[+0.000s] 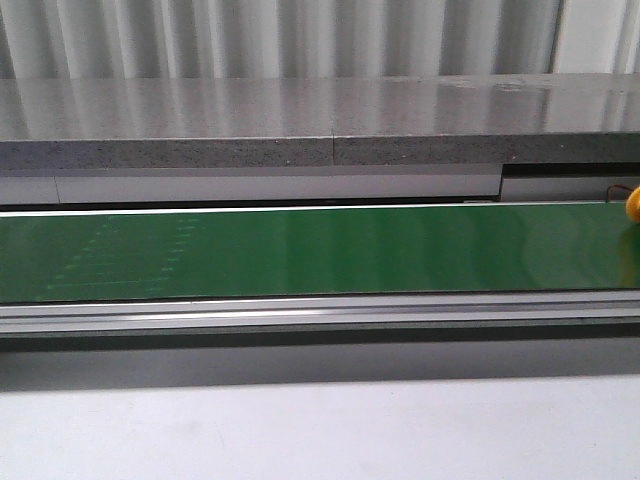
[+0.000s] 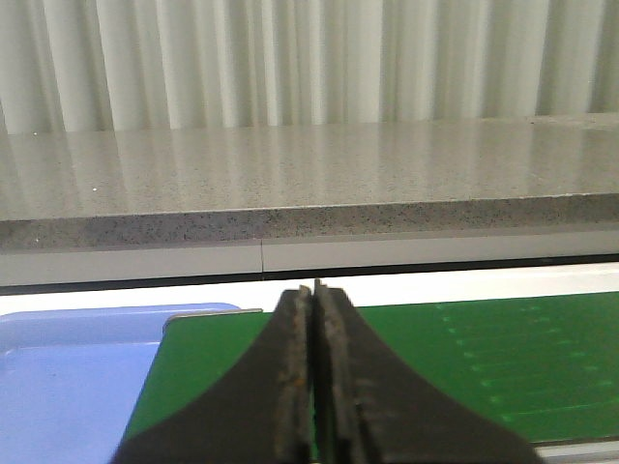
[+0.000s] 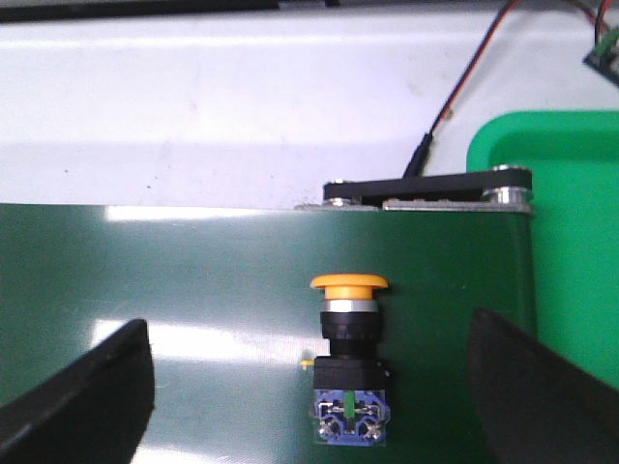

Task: Move button from right to left
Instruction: 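Lower the button onto the near end of the belt, open right gripper, then raise the open right gripper away from the button on the belt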

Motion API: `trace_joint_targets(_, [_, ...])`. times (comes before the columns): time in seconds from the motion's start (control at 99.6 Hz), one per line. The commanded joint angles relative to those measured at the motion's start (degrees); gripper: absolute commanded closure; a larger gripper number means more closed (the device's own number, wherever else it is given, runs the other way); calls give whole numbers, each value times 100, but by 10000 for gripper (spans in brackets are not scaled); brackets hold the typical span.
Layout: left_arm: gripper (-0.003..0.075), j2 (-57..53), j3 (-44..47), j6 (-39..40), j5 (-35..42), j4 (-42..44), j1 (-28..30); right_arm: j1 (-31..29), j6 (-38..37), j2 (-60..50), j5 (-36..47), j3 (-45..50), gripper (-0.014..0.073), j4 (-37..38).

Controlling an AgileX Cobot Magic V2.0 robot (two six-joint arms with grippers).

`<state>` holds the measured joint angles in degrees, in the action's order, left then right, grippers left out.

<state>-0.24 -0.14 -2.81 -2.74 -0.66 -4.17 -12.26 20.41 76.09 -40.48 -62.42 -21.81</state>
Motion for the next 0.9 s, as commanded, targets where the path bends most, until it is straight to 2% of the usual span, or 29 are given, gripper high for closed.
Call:
trace_joint_targets(0.0, [740, -203, 141, 69, 474, -33, -38, 141, 72, -558, 481, 44, -52, 106])
trace_joint_targets(0.291, [740, -203, 141, 69, 474, -33, -38, 221, 72, -1811, 1092, 1221, -52, 296])
trace_joint_targets(0.623, [740, -203, 141, 69, 474, -33, -38, 221, 61, -3265, 1198, 2456, -38, 291])
trace_joint_targets(0.693, [740, -203, 141, 69, 474, -33, -38, 221, 61, -3495, 1198, 2583, 21, 279])
trace_joint_targets(0.763, [740, -203, 141, 69, 474, -33, -38, 221, 61, -3670, 1205, 2638, 125, 279])
trace_joint_targets(0.894, [740, -203, 141, 69, 474, -33, -38, 221, 61, -3776, 1034, 2663, 396, 279])
